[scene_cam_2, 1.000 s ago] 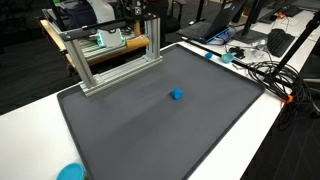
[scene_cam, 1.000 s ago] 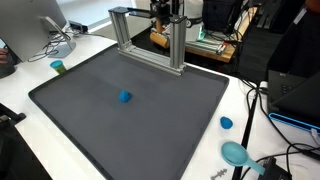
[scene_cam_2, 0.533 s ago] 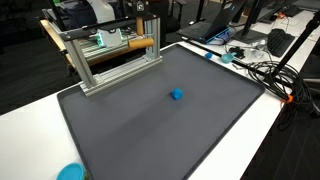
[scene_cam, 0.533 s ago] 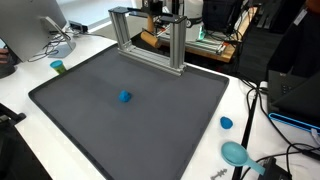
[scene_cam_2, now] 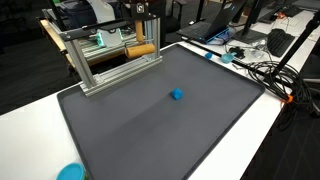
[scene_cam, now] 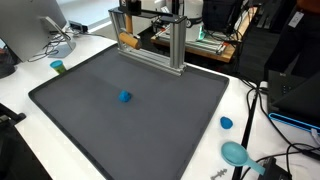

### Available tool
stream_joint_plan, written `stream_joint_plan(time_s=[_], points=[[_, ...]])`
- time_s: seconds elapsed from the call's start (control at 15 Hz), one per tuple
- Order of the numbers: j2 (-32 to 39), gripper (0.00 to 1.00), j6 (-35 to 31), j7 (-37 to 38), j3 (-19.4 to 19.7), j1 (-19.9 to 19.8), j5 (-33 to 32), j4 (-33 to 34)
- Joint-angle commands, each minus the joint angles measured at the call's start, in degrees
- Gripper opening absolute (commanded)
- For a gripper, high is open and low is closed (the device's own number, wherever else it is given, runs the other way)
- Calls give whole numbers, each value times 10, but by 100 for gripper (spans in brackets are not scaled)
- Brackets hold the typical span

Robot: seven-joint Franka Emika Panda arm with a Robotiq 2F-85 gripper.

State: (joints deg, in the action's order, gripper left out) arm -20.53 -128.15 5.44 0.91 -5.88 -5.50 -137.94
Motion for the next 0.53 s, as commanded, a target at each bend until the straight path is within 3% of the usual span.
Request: stream_joint_plan(time_s=[0.0,0.07,0.33,0.4,0.47], points=[[73,22,37,-90,28,21,34,83],[35,47,7,-50,17,10,11,33],[76,47,20,-72,23,16,19,68],[77,22,21,-73,22,16,19,69],[85,22,-16,-78,20,26,38,67]])
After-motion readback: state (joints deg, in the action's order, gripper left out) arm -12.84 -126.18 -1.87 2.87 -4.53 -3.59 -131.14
